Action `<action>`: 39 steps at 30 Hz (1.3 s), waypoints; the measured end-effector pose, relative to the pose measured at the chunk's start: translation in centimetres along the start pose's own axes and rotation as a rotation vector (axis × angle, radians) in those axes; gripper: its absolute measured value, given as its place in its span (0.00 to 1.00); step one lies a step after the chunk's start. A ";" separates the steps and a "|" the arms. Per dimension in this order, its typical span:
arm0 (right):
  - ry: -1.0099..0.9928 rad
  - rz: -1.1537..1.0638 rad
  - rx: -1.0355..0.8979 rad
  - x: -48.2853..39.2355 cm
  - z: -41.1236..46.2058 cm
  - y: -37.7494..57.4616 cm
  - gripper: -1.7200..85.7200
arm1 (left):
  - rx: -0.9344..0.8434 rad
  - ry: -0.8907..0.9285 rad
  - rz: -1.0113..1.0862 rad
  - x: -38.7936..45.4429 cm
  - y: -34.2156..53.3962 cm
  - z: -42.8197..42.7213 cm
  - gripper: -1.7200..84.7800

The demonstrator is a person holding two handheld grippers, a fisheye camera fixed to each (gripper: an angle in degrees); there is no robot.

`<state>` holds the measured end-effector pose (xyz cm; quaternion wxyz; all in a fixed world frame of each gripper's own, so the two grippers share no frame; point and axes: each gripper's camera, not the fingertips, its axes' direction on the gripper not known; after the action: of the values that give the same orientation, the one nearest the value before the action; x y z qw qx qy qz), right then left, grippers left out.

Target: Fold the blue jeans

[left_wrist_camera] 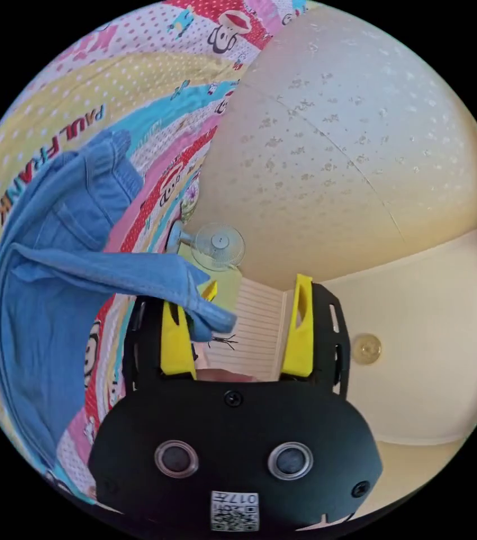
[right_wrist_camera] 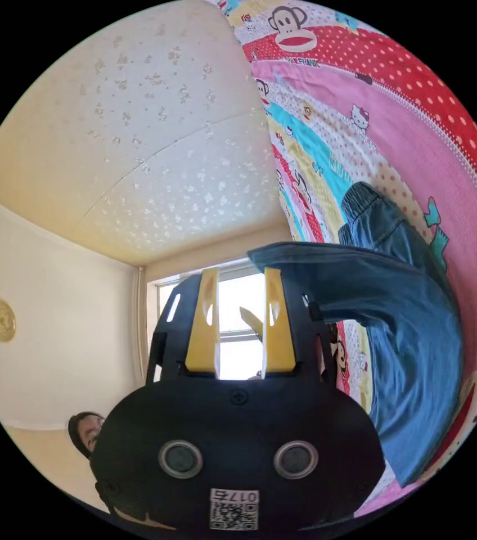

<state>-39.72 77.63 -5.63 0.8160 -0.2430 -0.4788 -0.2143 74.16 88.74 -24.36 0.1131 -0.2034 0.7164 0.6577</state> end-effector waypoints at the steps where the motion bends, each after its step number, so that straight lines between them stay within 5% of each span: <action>1: -0.055 -0.030 0.012 1.9 -0.1 -0.3 0.14 | -0.003 0.003 0.029 -0.4 -0.6 -0.1 0.33; 7: 0.022 -0.133 -0.125 9.0 -5.0 6.8 0.14 | -0.030 0.329 0.257 -2.9 1.1 -5.1 0.29; 10: 0.170 -0.099 -0.204 11.6 -8.3 15.0 0.14 | -0.037 0.149 0.284 -2.2 6.3 -9.0 0.27; 15: 0.549 -0.187 -0.266 11.6 -10.8 27.1 0.16 | -0.187 -0.568 0.354 1.2 19.8 -10.8 0.25; 21: 0.803 -0.385 -0.294 11.5 -7.2 31.8 0.17 | -0.246 -0.876 0.422 1.7 27.7 -5.8 0.28; 26: 0.625 -0.124 -0.070 15.3 -6.1 30.5 0.11 | -0.031 -0.939 0.343 1.8 29.4 -3.5 0.13; 31: 0.613 -0.099 0.013 13.0 -5.8 32.3 0.07 | -0.027 -0.717 0.117 2.4 30.4 -3.1 0.06; 39: 0.658 -0.012 -0.187 6.5 -7.6 39.4 0.06 | -0.229 -0.966 0.284 15.3 41.5 -0.5 0.05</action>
<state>-8.70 103.46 -10.62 0.8995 -0.2320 -0.1696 -0.3291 42.34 88.21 6.31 0.3175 0.2118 0.5264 0.7598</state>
